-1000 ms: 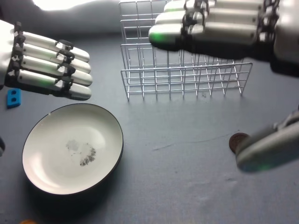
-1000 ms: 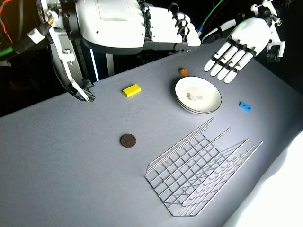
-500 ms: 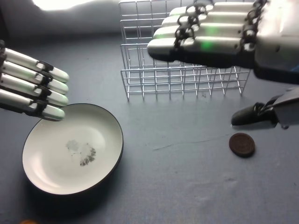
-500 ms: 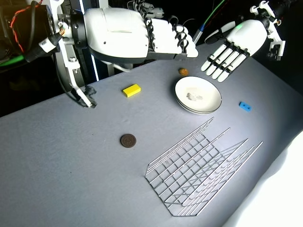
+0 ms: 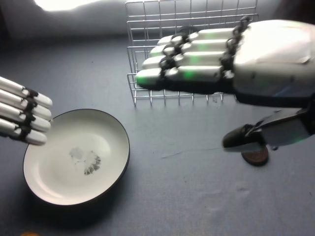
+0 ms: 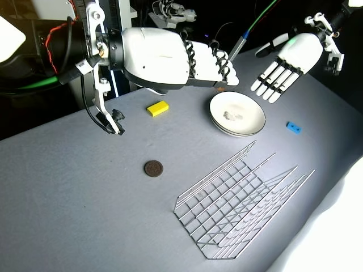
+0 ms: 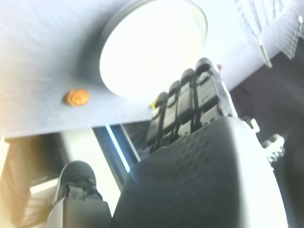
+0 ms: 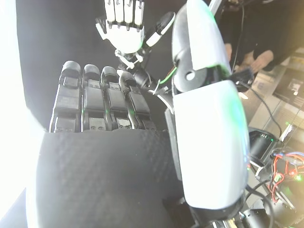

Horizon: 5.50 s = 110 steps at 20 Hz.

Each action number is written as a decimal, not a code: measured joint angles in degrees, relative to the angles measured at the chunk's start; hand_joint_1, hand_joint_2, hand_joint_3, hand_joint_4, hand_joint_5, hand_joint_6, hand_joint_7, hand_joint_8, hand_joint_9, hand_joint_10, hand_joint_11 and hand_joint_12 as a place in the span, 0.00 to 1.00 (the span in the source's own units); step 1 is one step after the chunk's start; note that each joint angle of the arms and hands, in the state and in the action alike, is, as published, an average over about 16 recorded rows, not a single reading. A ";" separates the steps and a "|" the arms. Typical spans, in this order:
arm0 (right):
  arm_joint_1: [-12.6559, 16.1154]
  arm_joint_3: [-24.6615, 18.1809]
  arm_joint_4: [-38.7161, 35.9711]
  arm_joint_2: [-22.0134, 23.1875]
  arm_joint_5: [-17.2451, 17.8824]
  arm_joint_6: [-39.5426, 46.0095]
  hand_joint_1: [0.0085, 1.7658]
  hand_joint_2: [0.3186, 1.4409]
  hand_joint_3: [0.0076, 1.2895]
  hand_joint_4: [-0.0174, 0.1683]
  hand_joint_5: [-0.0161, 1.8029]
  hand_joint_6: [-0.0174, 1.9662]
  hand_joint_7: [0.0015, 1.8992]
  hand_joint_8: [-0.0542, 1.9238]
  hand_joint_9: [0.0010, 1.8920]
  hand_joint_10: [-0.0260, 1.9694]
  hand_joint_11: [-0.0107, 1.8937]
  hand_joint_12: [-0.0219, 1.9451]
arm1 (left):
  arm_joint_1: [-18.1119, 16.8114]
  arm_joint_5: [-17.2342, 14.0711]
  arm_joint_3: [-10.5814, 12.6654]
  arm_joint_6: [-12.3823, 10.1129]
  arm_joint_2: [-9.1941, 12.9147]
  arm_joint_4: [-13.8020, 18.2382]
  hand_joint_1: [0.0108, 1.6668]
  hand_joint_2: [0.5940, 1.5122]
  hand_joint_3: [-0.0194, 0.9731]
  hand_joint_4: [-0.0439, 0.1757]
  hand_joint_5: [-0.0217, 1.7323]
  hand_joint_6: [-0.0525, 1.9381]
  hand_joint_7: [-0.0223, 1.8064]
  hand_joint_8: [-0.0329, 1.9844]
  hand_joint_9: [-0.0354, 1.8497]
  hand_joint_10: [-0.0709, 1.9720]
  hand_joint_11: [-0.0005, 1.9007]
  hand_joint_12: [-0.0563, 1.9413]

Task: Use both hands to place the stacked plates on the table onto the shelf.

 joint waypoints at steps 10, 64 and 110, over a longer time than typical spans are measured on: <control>-1.32 0.73 0.21 -3.50 -1.80 -2.40 0.64 0.64 0.01 0.07 0.02 0.03 0.01 0.04 0.01 0.02 0.02 0.01 | 8.93 1.27 2.51 4.08 -3.09 -3.79 0.00 0.46 0.06 0.22 0.02 0.02 0.02 0.02 0.03 0.04 0.01 0.03; -7.18 14.91 0.93 -24.67 -3.81 -19.28 0.62 0.68 0.01 0.12 0.03 0.03 0.01 0.04 0.01 0.02 0.02 0.23 | 12.15 12.43 -2.34 3.72 -9.79 -6.09 0.01 0.85 0.10 0.20 0.02 0.02 0.01 0.01 0.02 0.04 0.01 0.02; -4.03 17.92 7.58 -30.44 0.44 -21.82 0.66 0.61 0.00 0.12 0.51 0.52 0.53 0.47 0.66 0.03 0.43 0.60 | -1.80 10.49 0.49 -9.23 -0.75 -6.93 0.01 0.62 0.02 0.22 0.02 0.04 0.02 0.01 0.03 0.04 0.01 0.03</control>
